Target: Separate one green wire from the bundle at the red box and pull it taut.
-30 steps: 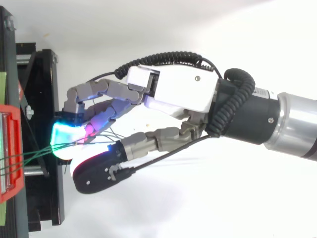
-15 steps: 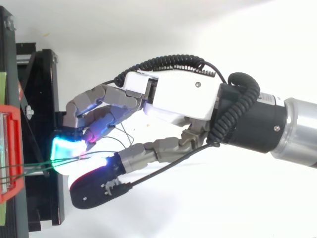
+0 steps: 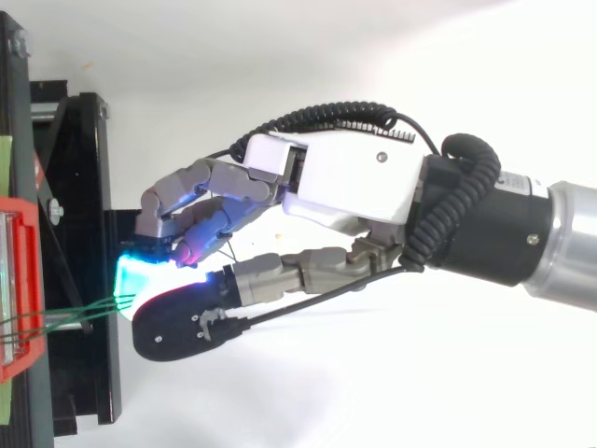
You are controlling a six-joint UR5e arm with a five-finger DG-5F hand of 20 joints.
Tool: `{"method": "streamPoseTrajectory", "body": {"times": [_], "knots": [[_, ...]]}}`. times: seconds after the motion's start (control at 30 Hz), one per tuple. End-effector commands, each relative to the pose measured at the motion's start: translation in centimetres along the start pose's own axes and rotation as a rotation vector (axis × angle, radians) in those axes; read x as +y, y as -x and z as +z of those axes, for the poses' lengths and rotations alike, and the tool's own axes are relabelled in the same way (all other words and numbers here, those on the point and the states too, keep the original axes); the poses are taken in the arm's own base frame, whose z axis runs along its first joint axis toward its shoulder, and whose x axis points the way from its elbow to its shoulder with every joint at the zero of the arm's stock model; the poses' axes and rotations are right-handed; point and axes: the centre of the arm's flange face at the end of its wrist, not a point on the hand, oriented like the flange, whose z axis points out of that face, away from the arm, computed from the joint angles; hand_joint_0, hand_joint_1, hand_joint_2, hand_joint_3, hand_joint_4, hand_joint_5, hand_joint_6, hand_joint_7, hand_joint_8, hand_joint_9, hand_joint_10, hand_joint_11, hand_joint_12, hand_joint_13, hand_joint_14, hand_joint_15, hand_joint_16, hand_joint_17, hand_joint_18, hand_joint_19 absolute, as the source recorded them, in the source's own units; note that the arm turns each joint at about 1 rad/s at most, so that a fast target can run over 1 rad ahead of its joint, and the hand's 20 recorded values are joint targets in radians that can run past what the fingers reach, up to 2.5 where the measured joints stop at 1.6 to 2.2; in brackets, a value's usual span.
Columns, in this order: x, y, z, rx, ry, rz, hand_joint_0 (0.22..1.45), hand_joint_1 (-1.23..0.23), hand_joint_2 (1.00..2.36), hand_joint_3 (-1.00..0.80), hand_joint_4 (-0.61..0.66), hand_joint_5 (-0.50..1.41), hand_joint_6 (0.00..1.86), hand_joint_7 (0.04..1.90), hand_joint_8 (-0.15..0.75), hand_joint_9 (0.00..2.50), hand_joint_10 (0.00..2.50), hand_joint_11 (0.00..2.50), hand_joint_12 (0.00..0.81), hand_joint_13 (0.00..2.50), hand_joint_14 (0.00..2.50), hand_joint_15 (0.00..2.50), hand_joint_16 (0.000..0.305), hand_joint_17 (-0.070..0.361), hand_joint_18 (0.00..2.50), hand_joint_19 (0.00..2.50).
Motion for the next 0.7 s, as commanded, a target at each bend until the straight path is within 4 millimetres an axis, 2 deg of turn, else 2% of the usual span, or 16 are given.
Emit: {"method": "streamPoseTrajectory", "body": {"times": [0.0,0.2,0.5,0.67], "knots": [[0.6,0.3,-0.5,0.003,-0.013,-0.006,0.60,-0.60,1.01,-0.36,0.16,-0.16,0.85,0.91,0.243,0.81,0.01,0.17,0.292,0.58,0.01,0.19,0.040,0.091,0.50,0.45],[1.1,0.6,-1.2,0.006,-0.038,-0.018,0.60,-0.68,1.01,-0.33,0.17,-0.17,0.89,0.89,0.243,0.81,0.01,0.24,0.293,0.58,0.01,0.20,0.041,0.093,0.50,0.44],[2.4,1.2,-2.2,0.008,-0.056,-0.028,0.65,-0.77,1.01,-0.32,0.08,-0.17,0.93,0.89,0.241,0.87,0.01,0.34,0.293,0.60,0.01,0.21,0.042,0.095,0.54,0.45],[3.4,1.8,-2.9,0.007,-0.064,-0.034,0.64,-0.78,1.00,-0.50,0.12,-0.16,0.92,0.89,0.242,0.94,0.01,0.38,0.289,0.61,0.01,0.21,0.042,0.093,0.55,0.45]]}}
